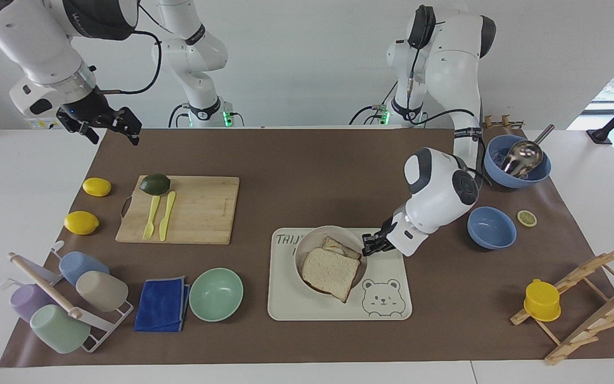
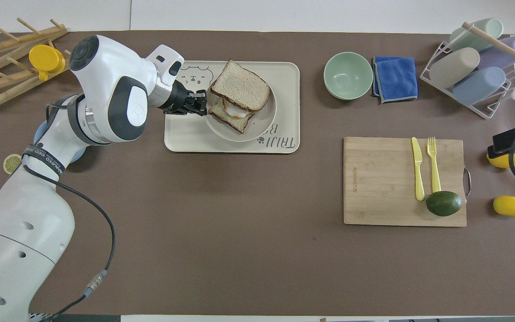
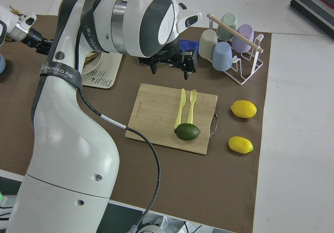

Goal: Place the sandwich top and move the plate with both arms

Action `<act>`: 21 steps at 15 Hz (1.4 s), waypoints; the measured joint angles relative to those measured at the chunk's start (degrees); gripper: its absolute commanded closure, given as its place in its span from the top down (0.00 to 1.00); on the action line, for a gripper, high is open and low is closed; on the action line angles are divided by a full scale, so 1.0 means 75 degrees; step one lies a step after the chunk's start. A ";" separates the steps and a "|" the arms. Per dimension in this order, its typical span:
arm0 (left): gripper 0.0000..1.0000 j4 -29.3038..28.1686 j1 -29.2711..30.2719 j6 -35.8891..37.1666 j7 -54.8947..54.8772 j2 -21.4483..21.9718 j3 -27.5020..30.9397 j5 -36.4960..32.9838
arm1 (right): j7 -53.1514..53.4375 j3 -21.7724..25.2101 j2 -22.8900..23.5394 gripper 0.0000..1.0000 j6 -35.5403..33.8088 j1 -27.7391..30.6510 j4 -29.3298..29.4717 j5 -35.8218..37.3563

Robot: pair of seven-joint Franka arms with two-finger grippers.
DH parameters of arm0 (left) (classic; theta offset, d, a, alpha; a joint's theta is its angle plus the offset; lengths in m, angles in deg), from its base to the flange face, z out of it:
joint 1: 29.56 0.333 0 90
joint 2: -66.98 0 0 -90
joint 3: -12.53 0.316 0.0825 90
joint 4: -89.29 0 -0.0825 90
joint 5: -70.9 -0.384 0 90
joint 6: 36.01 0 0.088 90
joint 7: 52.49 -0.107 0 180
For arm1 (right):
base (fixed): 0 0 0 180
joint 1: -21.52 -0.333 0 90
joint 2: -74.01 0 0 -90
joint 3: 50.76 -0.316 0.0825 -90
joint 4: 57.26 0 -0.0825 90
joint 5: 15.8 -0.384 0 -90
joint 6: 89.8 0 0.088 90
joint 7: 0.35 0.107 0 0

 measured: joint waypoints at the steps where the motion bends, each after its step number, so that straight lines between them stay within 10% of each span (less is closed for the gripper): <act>1: 0.00 -0.0026 -0.0006 -0.0032 -0.0005 -0.0003 -0.0007 -0.0003 | 0.0000 0.0000 0.0000 1.00 -0.0002 0.0000 0.0000 0.0000; 7: 0.05 -0.0355 -0.0023 -0.0320 -0.0118 -0.0009 -0.0017 -0.0024 | 0.0000 0.0000 0.0000 1.00 -0.0004 0.0000 0.0000 0.0000; 9: 0.91 -0.0401 -0.0022 -0.0337 -0.0142 -0.0009 -0.0016 -0.0026 | 0.0000 0.0000 0.0000 1.00 -0.0005 0.0000 0.0000 0.0000; 10: 1.00 -0.0400 -0.0021 -0.0343 -0.0152 -0.0007 -0.0016 -0.0026 | 0.0000 0.0000 0.0000 1.00 -0.0005 0.0000 0.0000 0.0000; 21: 1.00 0.0323 0.0217 0.1315 -0.0201 0.0777 0.0625 -0.1334 | 0.0000 0.0000 0.0000 1.00 -0.0005 0.0000 0.0000 0.0000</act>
